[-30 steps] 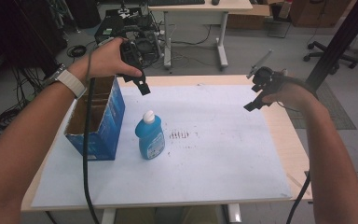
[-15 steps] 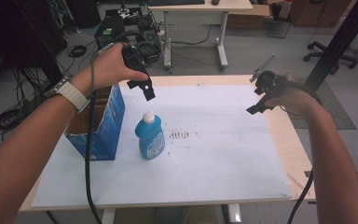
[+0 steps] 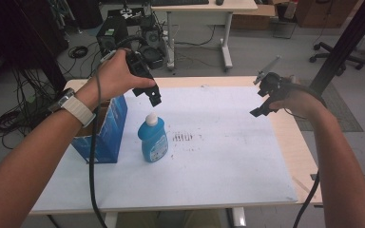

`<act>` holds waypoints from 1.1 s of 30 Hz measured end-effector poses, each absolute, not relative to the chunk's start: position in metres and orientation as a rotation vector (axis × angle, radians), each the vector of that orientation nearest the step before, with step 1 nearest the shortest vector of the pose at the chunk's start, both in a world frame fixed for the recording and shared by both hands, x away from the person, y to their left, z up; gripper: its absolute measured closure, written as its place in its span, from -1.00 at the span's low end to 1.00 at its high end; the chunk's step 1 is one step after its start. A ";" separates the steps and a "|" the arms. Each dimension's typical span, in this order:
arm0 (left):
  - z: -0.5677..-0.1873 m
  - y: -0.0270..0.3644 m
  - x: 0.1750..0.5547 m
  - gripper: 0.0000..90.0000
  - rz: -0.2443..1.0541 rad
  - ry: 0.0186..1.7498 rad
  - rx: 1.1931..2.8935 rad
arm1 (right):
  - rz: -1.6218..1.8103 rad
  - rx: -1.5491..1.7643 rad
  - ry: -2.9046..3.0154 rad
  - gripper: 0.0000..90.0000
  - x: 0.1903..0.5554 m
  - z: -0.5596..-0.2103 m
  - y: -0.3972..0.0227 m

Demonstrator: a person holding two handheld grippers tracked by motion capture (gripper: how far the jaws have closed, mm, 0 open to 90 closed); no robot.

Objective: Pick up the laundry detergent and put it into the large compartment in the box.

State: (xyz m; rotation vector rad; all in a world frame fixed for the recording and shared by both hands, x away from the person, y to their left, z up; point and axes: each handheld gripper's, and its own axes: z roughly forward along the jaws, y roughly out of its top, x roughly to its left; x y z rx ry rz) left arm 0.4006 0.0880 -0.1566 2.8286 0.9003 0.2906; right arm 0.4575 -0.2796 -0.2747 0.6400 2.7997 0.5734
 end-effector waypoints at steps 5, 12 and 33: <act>-0.158 0.085 0.396 -0.85 0.278 0.934 2.816 | 0.578 0.639 2.800 -0.78 0.456 -0.276 -0.280; -0.161 0.083 0.393 -0.83 0.269 0.998 2.801 | 0.578 0.634 2.801 -0.78 0.455 -0.278 -0.279; -0.178 0.084 0.388 -0.83 0.246 1.126 2.756 | 0.578 0.616 2.810 -0.78 0.454 -0.279 -0.275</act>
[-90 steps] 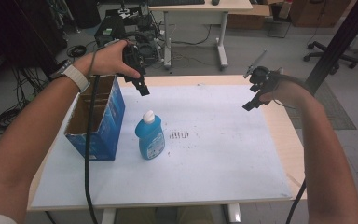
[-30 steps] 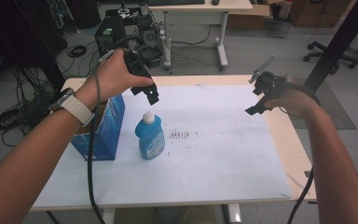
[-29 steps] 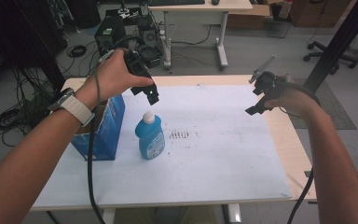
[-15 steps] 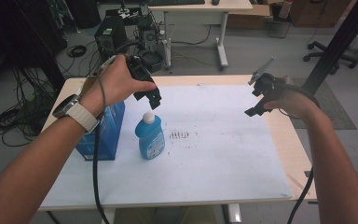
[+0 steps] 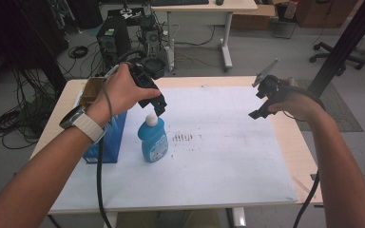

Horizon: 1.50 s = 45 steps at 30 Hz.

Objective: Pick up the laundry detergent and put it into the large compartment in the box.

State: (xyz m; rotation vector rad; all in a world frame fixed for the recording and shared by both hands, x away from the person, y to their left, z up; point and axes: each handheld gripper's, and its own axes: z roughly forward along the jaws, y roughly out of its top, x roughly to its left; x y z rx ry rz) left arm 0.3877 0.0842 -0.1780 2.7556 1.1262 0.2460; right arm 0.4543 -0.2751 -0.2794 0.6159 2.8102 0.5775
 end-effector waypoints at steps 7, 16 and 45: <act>-0.187 0.084 0.386 -0.83 0.241 1.136 2.757 | 0.581 0.609 2.809 -0.78 0.455 -0.280 -0.274; -0.197 0.083 0.386 -0.82 0.231 1.123 2.770 | 0.586 0.612 2.811 -0.78 0.454 -0.281 -0.274; -0.232 0.087 0.391 -0.83 0.196 1.157 2.751 | 0.594 0.612 2.819 -0.78 0.455 -0.284 -0.273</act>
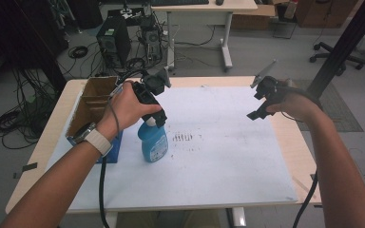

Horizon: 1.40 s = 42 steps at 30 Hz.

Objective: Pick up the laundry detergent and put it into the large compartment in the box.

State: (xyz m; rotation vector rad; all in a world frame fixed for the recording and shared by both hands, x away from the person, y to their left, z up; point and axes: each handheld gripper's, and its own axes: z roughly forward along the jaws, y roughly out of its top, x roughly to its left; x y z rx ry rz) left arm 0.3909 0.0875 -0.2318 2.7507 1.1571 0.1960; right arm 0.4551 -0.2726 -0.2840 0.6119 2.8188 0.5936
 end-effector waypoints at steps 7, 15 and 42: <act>-0.241 0.089 0.391 -0.83 0.180 1.162 2.753 | 0.591 0.617 2.819 -0.78 0.455 -0.286 -0.274; -0.252 0.088 0.393 -0.84 0.156 1.169 2.746 | 0.590 0.613 2.822 -0.78 0.455 -0.286 -0.272; -0.281 0.089 0.397 -0.78 0.113 1.183 2.743 | 0.582 0.609 2.830 -0.78 0.458 -0.290 -0.269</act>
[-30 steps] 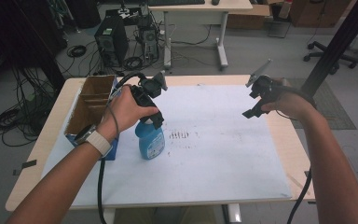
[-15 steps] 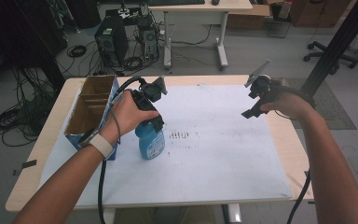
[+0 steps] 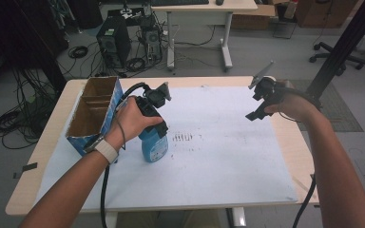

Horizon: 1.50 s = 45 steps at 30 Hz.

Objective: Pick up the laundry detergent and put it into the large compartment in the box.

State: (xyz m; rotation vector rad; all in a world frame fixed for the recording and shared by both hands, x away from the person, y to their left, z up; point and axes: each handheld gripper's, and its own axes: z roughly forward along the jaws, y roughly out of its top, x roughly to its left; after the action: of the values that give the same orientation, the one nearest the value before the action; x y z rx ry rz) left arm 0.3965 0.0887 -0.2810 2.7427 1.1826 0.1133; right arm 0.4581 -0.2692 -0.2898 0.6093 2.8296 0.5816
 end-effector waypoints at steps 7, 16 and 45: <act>-0.285 0.089 0.397 -0.70 0.109 1.191 2.748 | 0.582 0.611 2.829 -0.78 0.458 -0.290 -0.269; -0.286 0.090 0.397 -0.55 0.095 1.210 2.745 | 0.584 0.612 2.831 -0.78 0.459 -0.291 -0.268; -0.287 0.088 0.396 -0.19 0.098 1.213 2.751 | 0.592 0.607 2.829 -0.78 0.457 -0.292 -0.267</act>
State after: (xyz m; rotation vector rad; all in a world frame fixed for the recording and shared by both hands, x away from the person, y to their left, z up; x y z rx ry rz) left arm 0.3963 0.0883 -0.2873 2.7510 1.2134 0.0978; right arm 0.4569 -0.2674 -0.2923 0.6069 2.8287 0.5923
